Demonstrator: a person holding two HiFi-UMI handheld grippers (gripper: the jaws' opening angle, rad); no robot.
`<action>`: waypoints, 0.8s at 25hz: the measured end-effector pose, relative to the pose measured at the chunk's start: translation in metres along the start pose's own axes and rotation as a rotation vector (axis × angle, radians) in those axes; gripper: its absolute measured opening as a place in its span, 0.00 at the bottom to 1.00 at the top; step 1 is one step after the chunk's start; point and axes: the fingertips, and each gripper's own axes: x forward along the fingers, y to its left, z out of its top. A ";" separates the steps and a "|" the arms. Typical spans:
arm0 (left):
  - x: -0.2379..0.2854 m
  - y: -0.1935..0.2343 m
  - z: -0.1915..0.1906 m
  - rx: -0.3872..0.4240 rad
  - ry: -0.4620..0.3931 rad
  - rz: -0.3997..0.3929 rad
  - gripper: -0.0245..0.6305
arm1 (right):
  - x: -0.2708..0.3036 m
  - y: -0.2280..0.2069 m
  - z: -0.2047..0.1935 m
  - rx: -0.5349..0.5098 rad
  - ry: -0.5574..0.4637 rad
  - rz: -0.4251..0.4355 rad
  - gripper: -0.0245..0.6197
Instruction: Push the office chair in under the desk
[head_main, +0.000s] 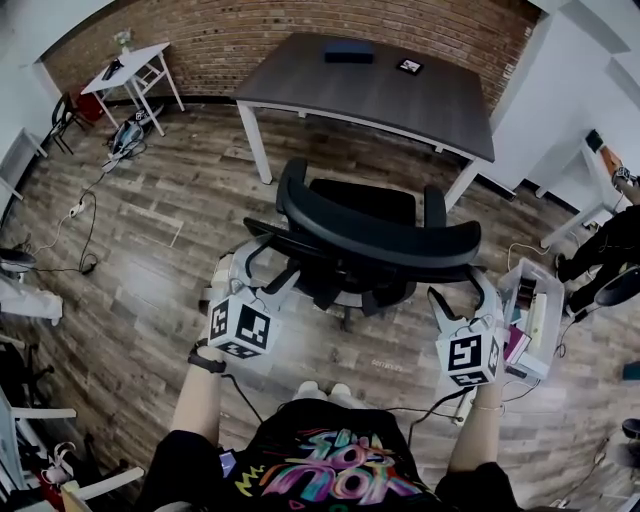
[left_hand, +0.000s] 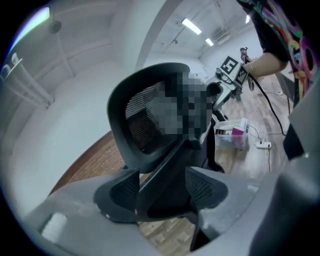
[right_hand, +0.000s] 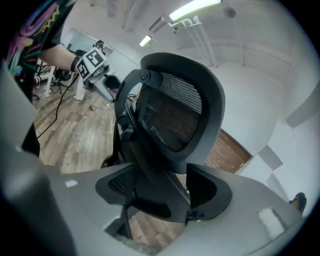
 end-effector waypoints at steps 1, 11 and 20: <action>0.004 0.000 -0.002 0.022 0.011 -0.009 0.47 | 0.003 -0.001 -0.004 -0.018 0.020 0.002 0.50; 0.029 0.004 -0.025 0.212 0.128 -0.052 0.52 | 0.023 -0.011 -0.031 -0.099 0.107 0.041 0.50; 0.047 0.008 -0.029 0.282 0.126 -0.044 0.51 | 0.032 -0.009 -0.035 -0.130 0.077 0.054 0.47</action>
